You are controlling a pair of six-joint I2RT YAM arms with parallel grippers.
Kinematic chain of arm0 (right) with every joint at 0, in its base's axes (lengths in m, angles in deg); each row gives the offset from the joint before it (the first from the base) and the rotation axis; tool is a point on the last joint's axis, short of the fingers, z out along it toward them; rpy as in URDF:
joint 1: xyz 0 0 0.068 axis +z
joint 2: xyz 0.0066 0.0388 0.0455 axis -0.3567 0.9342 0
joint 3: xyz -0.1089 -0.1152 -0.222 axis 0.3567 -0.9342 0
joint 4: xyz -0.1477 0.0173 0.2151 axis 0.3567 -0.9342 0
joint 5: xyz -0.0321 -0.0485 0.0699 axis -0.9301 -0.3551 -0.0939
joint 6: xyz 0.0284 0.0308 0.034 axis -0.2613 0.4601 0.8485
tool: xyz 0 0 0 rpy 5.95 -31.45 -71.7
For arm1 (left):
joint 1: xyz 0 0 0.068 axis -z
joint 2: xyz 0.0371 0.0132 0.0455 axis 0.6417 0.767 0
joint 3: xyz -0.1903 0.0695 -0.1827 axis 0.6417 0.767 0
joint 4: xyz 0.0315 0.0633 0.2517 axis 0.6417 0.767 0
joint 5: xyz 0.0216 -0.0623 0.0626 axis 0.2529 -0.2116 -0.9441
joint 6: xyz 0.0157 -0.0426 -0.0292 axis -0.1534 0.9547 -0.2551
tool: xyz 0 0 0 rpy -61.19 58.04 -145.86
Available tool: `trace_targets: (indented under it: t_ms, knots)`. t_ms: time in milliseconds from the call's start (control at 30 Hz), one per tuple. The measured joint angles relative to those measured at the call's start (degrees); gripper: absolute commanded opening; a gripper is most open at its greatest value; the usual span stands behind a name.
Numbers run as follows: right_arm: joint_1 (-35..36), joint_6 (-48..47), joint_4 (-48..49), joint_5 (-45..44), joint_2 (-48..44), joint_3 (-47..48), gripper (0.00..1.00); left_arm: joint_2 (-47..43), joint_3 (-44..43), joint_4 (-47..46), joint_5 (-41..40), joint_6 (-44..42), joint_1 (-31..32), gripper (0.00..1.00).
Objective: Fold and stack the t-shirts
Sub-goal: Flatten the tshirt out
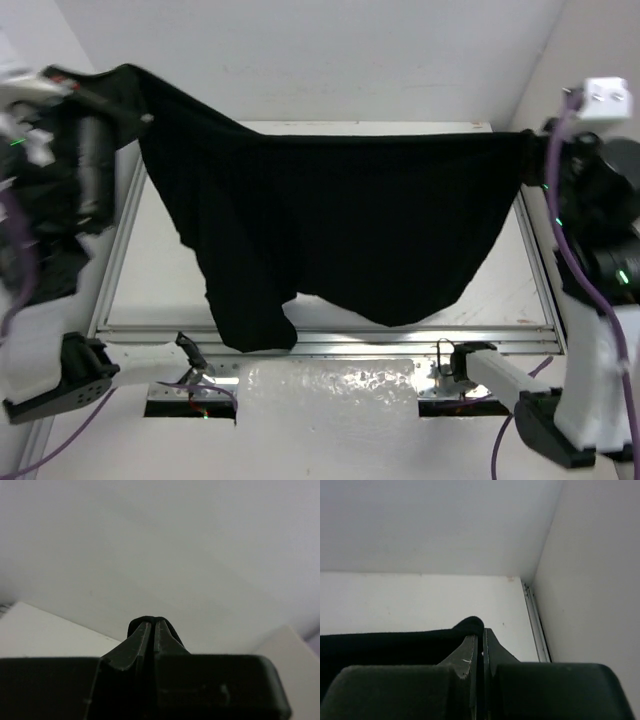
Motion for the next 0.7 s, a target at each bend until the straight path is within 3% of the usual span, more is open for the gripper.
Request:
trace_targets:
  t_ms: [167, 433, 500, 567, 700]
  knots:
    - [-0.5, -0.6, 8.3, -0.2, 9.6, -10.3, 0.0, 9.9, 6.4, -11.4, -5.0, -9.7, -1.4, 0.0]
    - [-6.8, -0.5, 22.4, 6.7, 33.6, -14.6, 0.0, 36.4, 8.8, -13.8, 8.7, -7.1, -17.0, 0.0]
    - [-7.8, -0.3, 25.6, 8.4, 41.0, -12.5, 0.0, 43.3, 6.7, -13.7, 11.5, -6.6, -19.8, 0.0]
    - [-8.5, 0.2, 29.0, 10.5, 50.6, -8.8, 0.0, 56.1, -2.6, -12.6, 16.1, -5.4, -23.6, 0.0]
    - [-9.3, 1.3, 30.6, 14.3, 69.7, 4.1, 0.0, 71.0, -14.4, -15.3, 21.6, -5.2, -27.2, 0.0]
